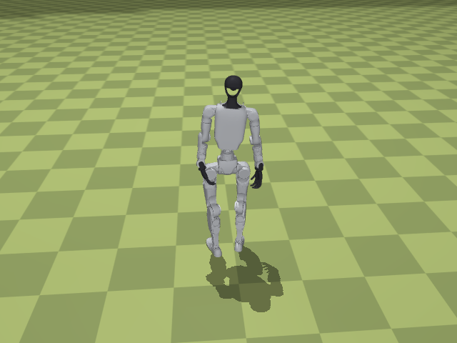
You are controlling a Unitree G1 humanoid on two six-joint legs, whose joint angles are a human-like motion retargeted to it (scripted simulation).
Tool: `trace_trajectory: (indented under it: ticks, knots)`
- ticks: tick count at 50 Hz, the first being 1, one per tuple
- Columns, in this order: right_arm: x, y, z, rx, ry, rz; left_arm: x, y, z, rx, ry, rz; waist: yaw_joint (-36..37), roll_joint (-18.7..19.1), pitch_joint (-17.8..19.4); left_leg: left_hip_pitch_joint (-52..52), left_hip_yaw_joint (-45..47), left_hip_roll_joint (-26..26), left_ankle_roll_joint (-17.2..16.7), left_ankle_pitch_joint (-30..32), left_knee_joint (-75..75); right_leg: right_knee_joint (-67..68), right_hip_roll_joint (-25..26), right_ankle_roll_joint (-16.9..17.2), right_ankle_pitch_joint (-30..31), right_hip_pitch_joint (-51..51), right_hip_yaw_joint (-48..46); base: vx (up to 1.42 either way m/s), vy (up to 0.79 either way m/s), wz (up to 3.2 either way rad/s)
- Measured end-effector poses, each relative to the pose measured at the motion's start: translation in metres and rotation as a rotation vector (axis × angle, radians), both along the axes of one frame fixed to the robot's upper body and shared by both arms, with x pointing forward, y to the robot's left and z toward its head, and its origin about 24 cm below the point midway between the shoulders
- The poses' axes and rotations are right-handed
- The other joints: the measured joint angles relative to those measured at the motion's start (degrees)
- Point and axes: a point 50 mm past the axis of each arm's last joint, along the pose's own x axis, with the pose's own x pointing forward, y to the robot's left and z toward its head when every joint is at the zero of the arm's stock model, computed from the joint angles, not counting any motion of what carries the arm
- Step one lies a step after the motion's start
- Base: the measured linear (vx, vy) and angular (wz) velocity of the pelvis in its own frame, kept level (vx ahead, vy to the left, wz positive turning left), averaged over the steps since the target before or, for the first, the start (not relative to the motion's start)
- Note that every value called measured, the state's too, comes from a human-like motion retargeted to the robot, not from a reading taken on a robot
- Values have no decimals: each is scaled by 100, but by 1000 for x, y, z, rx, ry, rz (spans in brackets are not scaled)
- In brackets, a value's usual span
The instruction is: In place motions
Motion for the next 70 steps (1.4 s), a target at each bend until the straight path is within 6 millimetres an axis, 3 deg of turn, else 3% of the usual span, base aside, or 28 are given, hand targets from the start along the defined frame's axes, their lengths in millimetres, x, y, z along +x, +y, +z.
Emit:
trace_trajectory:
  ticks: [5, 10, 15, 20, 25, 39, 47, 55, 58, 62, 65, 68, 70]
  knots:
    - [15, 3, 0, 28, -60, 18, 0, 0, 1, 26, 23, -35, 16, 16, 117, -19, 142, 78, 5, -14, -52, 438, 44, 3, -2, -282, 62, -6, 12, -31]
    - [16, -9, 2, -69, -50, 162, 4, 0, 1, 27, 28, -40, -37, 77, 241, -69, 280, 226, 9, 5, -79, 1024, 190, -16, 26, -604, 216, -10, 5, -28]
    - [-6, -20, 4, -112, 11, 163, 15, 5, 0, 44, -7, -61, -88, 57, 319, -74, 224, 271, 30, 33, -54, 1192, 227, -36, -124, -591, 196, -1, -1, 4]
    - [-36, -19, 6, -99, 61, -10, 23, 5, -2, 53, -37, -50, -65, -59, 233, -51, 159, 146, 28, 7, -41, 696, 111, 57, 3, -300, -15, 1, -5, 14]
    - [-52, -15, 8, -73, 111, -112, 20, 3, -1, 44, -19, -25, 83, -159, 50, -5, 220, 21, -7, -50, -64, 86, 39, -12, 74, -57, -179, 5, -8, -7]
    - [-20, -12, 5, 21, 76, -44, 12, -8, -1, 23, -3, 3, -50, 12, -119, -94, 109, 71, -87, 30, -57, -197, 133, -120, 98, -5, -176, 0, -6, 9]
    - [-25, -5, 3, 31, 82, -42, 4, -5, 0, 24, 13, 3, -110, 86, -199, -111, 21, 167, -182, 71, -79, -243, 232, -185, 42, 27, -264, 2, -8, 11]
    - [-26, 7, 1, 8, 101, -23, -18, 5, 1, 4, 26, -6, -164, 143, -163, 17, 57, 334, -276, 4, 25, -224, 363, -267, -35, 145, -287, 2, -11, -2]
    - [-16, 11, 1, 10, 86, -87, -31, 10, 3, 5, 41, -21, -119, 180, -135, -45, 85, 449, -337, -100, 316, -214, 364, -289, -51, 173, -274, 1, -8, -4]
    - [14, 20, 0, 56, 21, -165, -54, 11, 7, 22, 94, -12, -133, 122, -8, -457, -12, 527, -309, 42, 1268, -238, 221, -314, -84, 278, -309, -4, -8, 20]
    - [54, 31, 3, 108, -67, -185, -67, 9, 11, 10, 143, 9, -84, -34, 225, -1297, -255, 668, -393, 943, 2940, -268, -1, -303, -82, 382, -328, -16, -12, 29]
    - [99, 47, 9, 188, -187, -160, -77, 12, 15, 16, 182, 31, 308, -234, 418, -2375, -324, 862, -66, 2262, 4578, -295, -142, -287, -95, 375, -250, -20, -15, -18]
    - [125, 56, 15, 248, -248, -112, -87, 14, 19, 16, 220, 40, 736, -344, 498, -2869, -150, 1083, -2, 2384, 5337, -332, -153, -354, -86, 424, -223, -6, -14, -71]
